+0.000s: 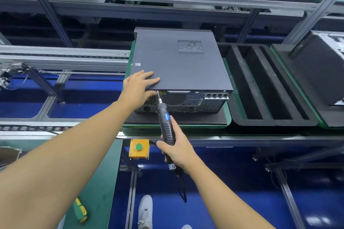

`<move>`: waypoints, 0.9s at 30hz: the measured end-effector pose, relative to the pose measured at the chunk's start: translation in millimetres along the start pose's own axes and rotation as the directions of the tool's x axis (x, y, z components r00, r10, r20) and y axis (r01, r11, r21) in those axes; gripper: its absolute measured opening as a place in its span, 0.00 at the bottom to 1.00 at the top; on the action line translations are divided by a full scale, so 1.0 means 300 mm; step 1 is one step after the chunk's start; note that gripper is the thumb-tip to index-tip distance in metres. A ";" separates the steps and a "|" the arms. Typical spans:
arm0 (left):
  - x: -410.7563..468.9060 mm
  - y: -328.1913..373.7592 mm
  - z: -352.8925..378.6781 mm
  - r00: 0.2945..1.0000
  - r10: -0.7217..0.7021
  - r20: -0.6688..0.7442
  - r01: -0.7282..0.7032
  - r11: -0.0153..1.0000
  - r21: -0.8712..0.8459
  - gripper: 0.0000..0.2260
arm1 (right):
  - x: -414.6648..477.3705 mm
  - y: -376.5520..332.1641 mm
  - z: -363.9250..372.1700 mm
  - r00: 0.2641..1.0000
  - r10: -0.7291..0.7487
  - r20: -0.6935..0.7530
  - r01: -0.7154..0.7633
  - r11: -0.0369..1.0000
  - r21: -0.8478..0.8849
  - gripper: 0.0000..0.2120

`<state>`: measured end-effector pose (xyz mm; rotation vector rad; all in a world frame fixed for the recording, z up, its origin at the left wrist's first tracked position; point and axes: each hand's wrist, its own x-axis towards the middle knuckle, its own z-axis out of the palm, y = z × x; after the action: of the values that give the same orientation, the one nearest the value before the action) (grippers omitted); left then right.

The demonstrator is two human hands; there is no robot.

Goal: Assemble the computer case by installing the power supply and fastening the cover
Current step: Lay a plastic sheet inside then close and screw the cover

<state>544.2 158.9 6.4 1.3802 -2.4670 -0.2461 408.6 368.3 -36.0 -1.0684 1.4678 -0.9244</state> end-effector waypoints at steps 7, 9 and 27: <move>0.008 -0.001 -0.019 0.999 -0.019 0.026 0.020 0.999 -0.038 0.23 | -0.003 -0.003 -0.010 1.000 0.012 -0.009 -0.011 0.999 0.038 0.45; 0.011 0.003 -0.024 0.999 -0.024 0.041 0.026 0.999 -0.044 0.23 | -0.004 -0.009 -0.014 1.000 0.014 0.001 -0.014 0.999 0.040 0.45; 0.010 -0.006 -0.034 0.996 -0.007 0.088 0.013 0.997 -0.070 0.24 | -0.009 -0.052 0.034 1.000 -0.005 0.017 0.002 0.986 0.166 0.39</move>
<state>547.7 155.4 16.0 1.3807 -2.4970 -0.3998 421.2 366.0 -22.0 -0.9544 1.3496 -1.0195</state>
